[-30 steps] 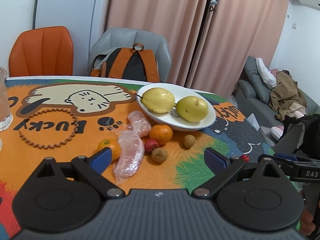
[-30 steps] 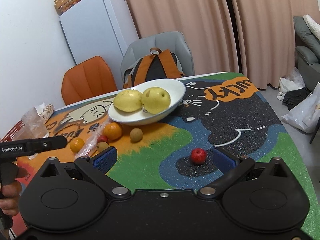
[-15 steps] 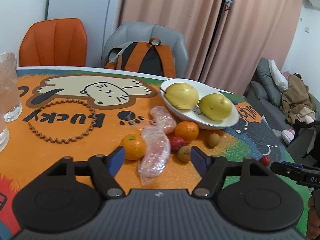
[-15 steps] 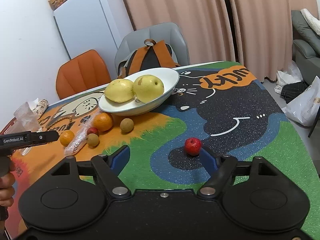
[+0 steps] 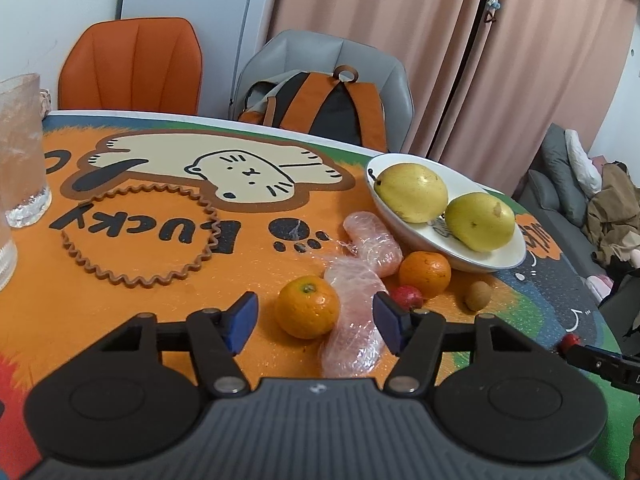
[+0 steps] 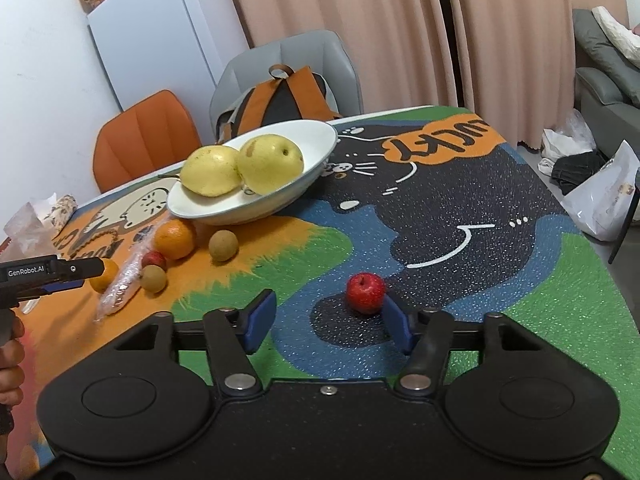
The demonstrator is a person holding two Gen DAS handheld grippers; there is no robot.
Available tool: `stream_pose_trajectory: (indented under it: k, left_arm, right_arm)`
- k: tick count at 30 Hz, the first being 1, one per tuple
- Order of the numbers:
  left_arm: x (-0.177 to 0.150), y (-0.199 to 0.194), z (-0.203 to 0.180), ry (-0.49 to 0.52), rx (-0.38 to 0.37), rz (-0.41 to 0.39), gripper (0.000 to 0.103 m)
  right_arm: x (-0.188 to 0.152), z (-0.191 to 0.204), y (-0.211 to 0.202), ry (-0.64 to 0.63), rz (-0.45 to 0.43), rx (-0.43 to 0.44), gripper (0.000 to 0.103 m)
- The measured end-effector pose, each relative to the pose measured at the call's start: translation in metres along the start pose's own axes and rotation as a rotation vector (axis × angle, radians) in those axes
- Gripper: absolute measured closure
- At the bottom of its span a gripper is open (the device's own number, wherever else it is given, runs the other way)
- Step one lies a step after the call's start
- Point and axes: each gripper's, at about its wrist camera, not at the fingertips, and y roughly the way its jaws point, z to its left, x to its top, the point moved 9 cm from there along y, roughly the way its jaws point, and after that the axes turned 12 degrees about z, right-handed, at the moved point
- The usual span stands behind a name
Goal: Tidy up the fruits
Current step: 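Grasp the small red fruit with the right tool while the left tool grasps a mandarin, then carry the red fruit onto the plate and open the right tool while the left tool carries the mandarin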
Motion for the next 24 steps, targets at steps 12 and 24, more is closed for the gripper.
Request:
stream_pose_trajectory:
  k: [12,24]
  left_arm:
    - [0.003,0.022,0.008,-0.028,0.008,0.035,0.062]
    - [0.007,0.016,0.012,-0.052,-0.013,0.012,0.066]
  right_arm:
    - [0.009,-0.009,0.013,0.010,0.014,-0.043,0.081]
    - [0.028,0.002,0.006,-0.003,-0.032,-0.012,0.081]
